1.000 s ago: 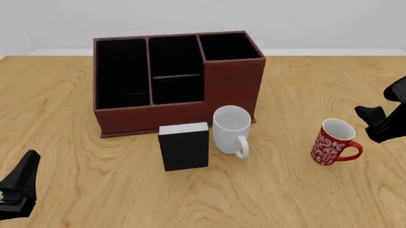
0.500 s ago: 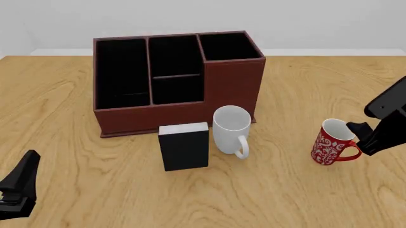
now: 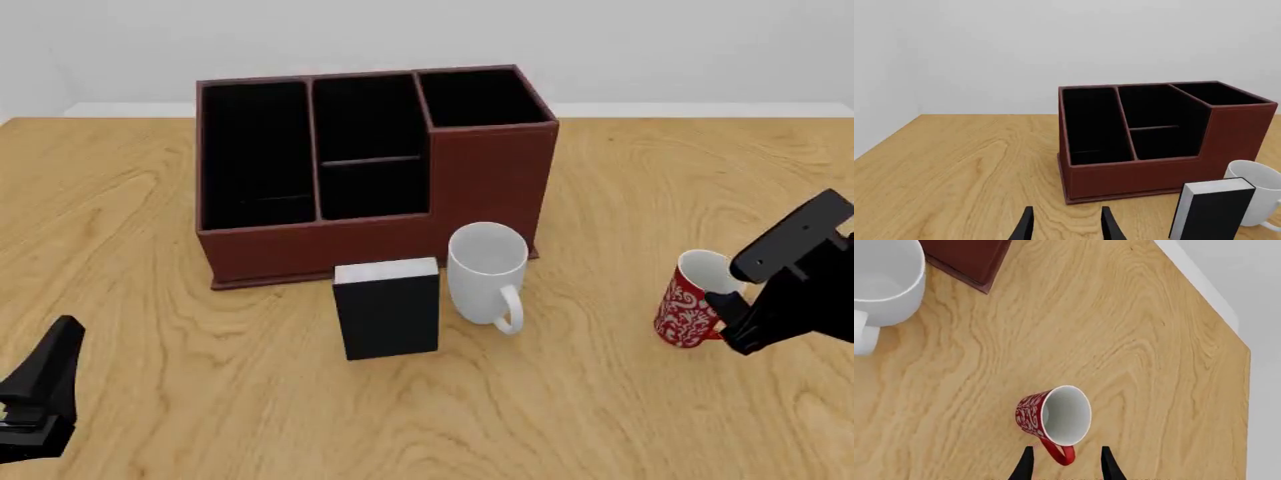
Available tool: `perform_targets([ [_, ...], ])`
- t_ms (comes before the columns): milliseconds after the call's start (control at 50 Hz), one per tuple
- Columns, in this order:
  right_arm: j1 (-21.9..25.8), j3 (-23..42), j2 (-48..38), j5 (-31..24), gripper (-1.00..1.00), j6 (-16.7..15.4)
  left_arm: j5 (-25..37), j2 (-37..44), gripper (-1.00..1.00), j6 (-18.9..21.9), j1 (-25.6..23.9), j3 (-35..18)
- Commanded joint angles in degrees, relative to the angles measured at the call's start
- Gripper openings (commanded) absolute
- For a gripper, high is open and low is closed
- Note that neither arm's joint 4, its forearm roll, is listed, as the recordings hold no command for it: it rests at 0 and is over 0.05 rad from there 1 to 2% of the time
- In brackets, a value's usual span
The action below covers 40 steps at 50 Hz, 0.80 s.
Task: Pick up the red mug and place it to the right of the caddy.
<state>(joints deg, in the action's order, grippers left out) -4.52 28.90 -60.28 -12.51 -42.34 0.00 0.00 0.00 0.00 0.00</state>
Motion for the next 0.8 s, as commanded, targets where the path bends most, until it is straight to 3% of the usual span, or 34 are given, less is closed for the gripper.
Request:
perform_targets([
  [20,-1.33,-2.59,-2.51,3.73,1.0,0.0,0.0,0.0,1.0,0.0,0.0,0.0],
  [800,-3.61,-4.75,-8.97,10.12,1.0,-0.55,0.0,0.0,1.0,0.0,0.0,0.0],
])
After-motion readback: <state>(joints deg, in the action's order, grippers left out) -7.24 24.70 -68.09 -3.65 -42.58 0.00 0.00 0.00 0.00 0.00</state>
